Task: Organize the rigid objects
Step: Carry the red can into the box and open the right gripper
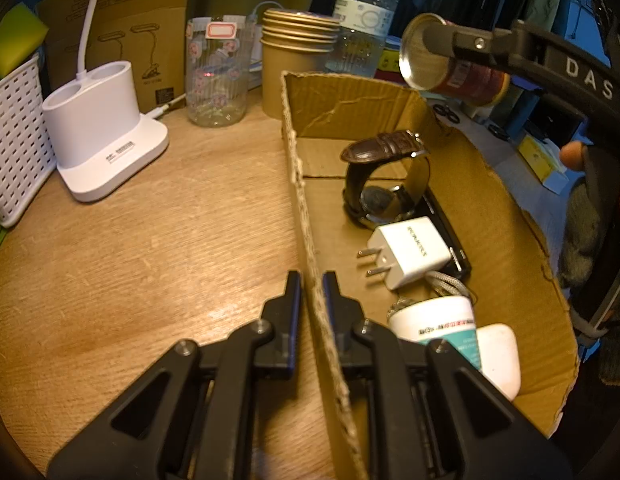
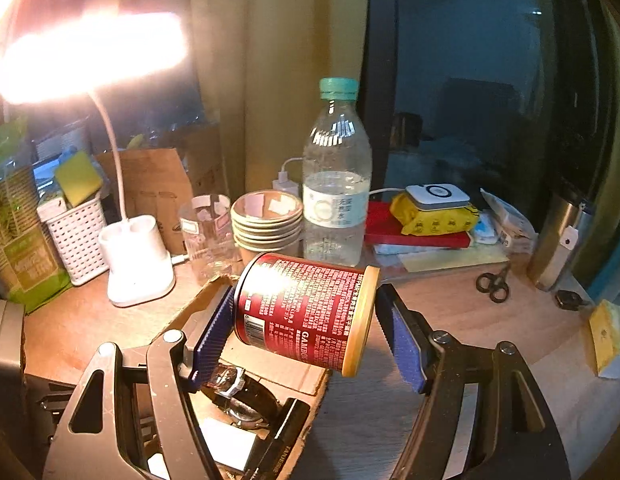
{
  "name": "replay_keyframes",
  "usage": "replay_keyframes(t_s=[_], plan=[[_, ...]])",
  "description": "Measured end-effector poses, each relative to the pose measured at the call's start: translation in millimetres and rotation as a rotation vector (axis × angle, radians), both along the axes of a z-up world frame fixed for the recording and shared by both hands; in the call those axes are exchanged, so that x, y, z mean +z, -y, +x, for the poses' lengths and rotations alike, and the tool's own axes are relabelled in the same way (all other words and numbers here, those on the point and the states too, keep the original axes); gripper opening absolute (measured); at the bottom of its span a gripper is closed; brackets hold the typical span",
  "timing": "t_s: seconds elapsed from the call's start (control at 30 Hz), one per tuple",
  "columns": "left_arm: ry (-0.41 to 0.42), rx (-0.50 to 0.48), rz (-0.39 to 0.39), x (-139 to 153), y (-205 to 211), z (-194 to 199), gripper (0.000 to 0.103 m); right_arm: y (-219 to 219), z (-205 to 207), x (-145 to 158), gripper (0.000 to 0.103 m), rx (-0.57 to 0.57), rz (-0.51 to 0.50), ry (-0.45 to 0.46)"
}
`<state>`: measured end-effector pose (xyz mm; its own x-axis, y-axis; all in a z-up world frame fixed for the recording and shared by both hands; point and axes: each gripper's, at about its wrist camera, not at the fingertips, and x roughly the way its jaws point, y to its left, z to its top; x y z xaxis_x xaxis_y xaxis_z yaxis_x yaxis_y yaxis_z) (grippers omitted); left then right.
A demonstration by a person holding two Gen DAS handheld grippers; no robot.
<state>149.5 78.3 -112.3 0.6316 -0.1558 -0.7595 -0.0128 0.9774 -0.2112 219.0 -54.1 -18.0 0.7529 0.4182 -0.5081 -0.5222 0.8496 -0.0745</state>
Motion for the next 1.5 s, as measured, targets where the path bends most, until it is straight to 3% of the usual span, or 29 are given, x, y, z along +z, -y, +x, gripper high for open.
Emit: replay_keyframes(t_s=[0.37,0.87,1.2,1.5], plan=[[0.000,0.000,0.000,0.0,0.1,0.0,0.012,-15.1,6.1,-18.6,0.074,0.070,-0.043,-0.075],[0.000,0.000,0.000,0.1,0.1,0.0,0.012,-21.0,20.3,-43.4,0.074,0.073,-0.105,-0.208],[0.000,0.000,0.000,-0.2,-0.2,0.2,0.012,-29.3,17.4,-41.2,0.075,0.060,-0.173,-0.192],[0.000,0.000,0.000,-0.5,-0.5,0.3,0.012,-23.8,11.9,-39.0,0.075,0.044,-0.159,-0.166]])
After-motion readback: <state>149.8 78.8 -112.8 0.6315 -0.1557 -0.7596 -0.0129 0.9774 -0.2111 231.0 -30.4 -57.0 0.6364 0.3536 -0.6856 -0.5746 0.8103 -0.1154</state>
